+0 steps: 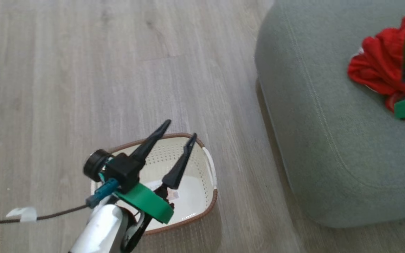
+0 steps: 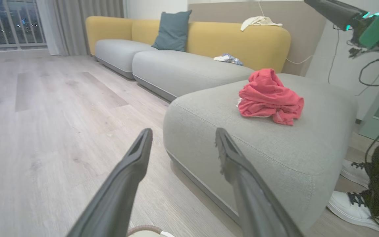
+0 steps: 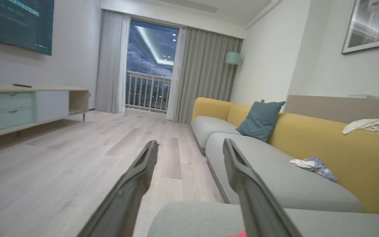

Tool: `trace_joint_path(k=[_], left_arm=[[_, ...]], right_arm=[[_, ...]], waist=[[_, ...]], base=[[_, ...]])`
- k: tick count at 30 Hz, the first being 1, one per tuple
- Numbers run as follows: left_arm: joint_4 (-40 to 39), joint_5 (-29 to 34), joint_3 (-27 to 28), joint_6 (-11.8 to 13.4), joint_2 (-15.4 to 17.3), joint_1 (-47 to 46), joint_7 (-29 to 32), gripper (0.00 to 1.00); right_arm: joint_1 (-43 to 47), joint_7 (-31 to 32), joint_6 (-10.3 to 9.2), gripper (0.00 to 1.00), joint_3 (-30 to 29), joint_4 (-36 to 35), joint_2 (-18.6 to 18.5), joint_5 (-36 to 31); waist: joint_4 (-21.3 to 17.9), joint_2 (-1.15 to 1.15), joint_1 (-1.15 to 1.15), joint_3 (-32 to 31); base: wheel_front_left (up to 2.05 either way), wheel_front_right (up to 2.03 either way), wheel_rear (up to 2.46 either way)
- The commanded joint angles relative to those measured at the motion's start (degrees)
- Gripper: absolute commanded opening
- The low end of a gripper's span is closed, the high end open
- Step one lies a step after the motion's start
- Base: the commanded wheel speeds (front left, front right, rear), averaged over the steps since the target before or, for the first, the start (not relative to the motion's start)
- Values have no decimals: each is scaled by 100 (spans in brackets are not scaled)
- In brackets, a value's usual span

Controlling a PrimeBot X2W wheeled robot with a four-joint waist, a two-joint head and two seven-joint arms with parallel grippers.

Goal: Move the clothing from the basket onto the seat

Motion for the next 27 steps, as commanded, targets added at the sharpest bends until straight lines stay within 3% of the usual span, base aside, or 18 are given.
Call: trace_joint_path(k=[1,6,11,14,22,27], left_arm=[[-226,56,279,-4,-39,-57,-29,100],[-348,320,1046,-4,-291,126,-29,100],[-386,496,1628,3,-477,264,-29,100],[-268,394,1929,130,-523,353,-29,100],[-248,262,2079,506,-533,454,-29,100],[-142,198,2048,577,-533,541,-29,100]], right_arm=[[35,-36,-1,100,117,-308,-11,71],[609,-36,-1,100,304,-915,284,286],[1026,-36,-1,100,470,-1063,592,354],[1265,-36,-1,100,527,-1049,783,381],[1802,-36,-1,100,674,-760,1265,447],[1983,-36,-1,100,687,-527,1419,448]], waist=[[161,0,1,-116],[517,0,1,-237],[778,0,1,-316],[903,0,1,-359],[1115,0,1,-430],[1177,0,1,-450]], base=[[0,0,0],[0,0,0],[0,0,0],[0,0,0],[0,0,0],[0,0,0]])
